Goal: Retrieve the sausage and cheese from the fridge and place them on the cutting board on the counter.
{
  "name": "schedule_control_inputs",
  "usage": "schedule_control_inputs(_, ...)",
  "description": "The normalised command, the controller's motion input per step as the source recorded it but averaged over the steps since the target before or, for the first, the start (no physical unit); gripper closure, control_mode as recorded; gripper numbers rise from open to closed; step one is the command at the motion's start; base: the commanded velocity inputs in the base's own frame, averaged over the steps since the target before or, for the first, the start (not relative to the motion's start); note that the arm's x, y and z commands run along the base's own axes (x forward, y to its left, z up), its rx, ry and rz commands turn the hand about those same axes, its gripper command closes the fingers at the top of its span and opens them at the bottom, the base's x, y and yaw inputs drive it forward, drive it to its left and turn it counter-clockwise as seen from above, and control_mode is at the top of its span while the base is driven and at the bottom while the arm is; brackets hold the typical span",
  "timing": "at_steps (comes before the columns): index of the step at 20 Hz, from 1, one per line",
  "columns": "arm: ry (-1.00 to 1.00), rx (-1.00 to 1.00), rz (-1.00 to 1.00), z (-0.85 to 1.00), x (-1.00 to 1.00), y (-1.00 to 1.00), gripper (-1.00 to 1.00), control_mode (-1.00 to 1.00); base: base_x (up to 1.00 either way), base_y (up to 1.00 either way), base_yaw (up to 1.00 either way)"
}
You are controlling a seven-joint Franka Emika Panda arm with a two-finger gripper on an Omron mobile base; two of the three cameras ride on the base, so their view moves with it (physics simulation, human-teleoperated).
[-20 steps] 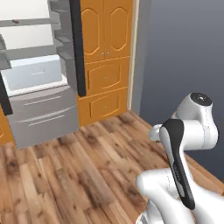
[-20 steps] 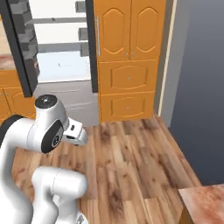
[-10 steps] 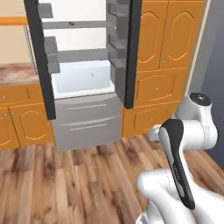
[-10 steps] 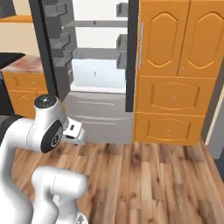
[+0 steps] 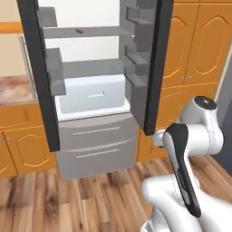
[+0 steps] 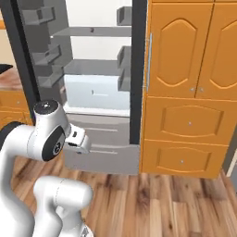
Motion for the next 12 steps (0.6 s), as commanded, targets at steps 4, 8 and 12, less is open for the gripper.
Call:
schedule_control_inputs(4,0.0,0.0,0.0,0.0,0.0,0.0,-1.0,1.0,1.0,0.5,0.08)
schedule_control_inputs(8,0.0,0.0,0.0,0.0,0.0,0.0,-1.0,1.0,1.0,0.52,0.06)
schedule_control_inputs(12,0.0,0.0,0.0,0.0,0.0,0.0,-1.0,1.0,1.0,0.29,0.22)
